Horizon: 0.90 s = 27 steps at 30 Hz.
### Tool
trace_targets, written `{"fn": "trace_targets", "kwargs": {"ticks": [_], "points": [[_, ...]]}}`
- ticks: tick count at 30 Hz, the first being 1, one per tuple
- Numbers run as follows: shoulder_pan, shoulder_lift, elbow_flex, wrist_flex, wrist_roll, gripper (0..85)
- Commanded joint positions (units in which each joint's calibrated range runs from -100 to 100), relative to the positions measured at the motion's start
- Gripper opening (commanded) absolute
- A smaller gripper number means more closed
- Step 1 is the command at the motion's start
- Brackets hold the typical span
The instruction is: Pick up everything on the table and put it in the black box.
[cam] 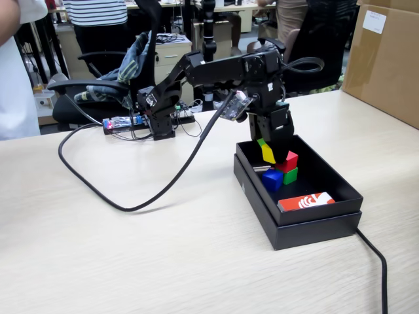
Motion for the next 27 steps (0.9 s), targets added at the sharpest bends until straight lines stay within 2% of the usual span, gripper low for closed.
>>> {"fn": "trace_targets", "kwargs": {"ticks": [1,6,9,13,15,19,20,23,27], "points": [[0.2,1.8,4.1,-1.0,0.4,12.6],[0.3,3.6,4.0,-1.0,1.3,14.5],[0.3,-0.9,2.4,-1.3,1.3,29.5],[-0.2,-13.5,0.0,-1.8,0.9,42.3],[-1.2,-25.9,-0.4,-1.8,-0.5,47.6],[-4.2,-48.8,-6.2,-1.8,-2.1,47.6],[-5.9,-57.0,-10.4,-1.2,-3.4,47.7],[-8.7,-68.2,-19.8,-0.2,-4.6,48.1],[-12.5,-89.0,-46.2,7.2,-6.7,49.9]]}}
